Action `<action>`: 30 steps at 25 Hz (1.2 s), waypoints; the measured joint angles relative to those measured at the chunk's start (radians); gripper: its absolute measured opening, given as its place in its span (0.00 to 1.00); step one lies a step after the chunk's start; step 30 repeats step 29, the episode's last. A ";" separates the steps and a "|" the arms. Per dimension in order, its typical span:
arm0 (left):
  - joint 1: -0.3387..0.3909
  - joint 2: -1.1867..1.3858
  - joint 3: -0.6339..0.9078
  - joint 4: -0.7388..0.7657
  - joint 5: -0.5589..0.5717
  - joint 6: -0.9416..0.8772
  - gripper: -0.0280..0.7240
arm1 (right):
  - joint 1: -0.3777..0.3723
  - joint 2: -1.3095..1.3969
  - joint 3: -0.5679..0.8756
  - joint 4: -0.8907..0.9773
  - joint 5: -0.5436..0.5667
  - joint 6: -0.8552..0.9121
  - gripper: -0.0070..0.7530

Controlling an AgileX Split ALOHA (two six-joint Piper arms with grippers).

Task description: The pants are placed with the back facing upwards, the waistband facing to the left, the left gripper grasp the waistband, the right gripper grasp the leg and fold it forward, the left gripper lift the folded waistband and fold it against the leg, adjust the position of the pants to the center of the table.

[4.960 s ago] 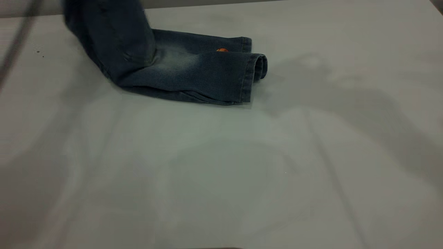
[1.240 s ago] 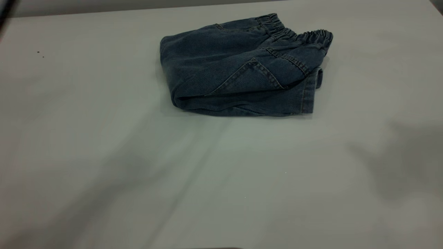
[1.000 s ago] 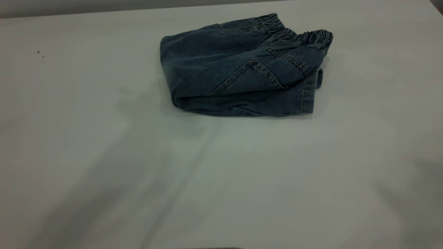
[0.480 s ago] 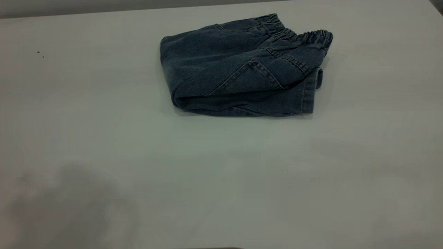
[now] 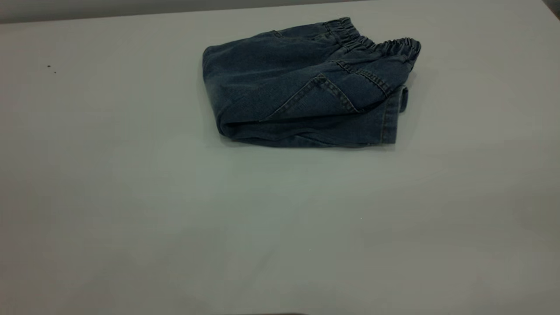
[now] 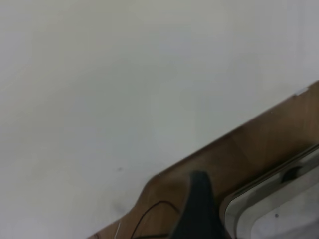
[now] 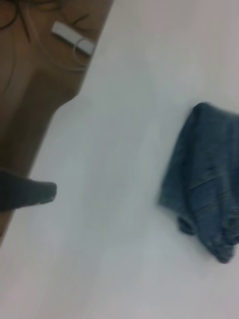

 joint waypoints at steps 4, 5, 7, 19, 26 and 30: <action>0.000 -0.123 0.096 0.000 0.000 0.014 0.75 | 0.000 -0.062 0.102 -0.070 -0.027 0.002 0.69; 0.000 -0.145 0.116 0.000 0.000 0.015 0.75 | 0.000 -0.067 0.109 -0.081 -0.037 0.003 0.69; 0.000 -0.191 0.150 0.000 0.000 0.021 0.75 | 0.000 -0.070 0.114 -0.090 -0.063 0.004 0.69; -0.001 -0.279 0.190 0.002 -0.015 0.021 0.75 | 0.000 -0.075 0.139 -0.095 -0.102 0.004 0.69; -0.001 -0.279 0.207 -0.026 -0.044 0.023 0.75 | 0.000 -0.075 0.139 -0.082 -0.104 0.004 0.69; -0.001 -0.279 0.207 -0.026 -0.044 0.024 0.75 | 0.000 -0.075 0.139 -0.082 -0.104 0.004 0.69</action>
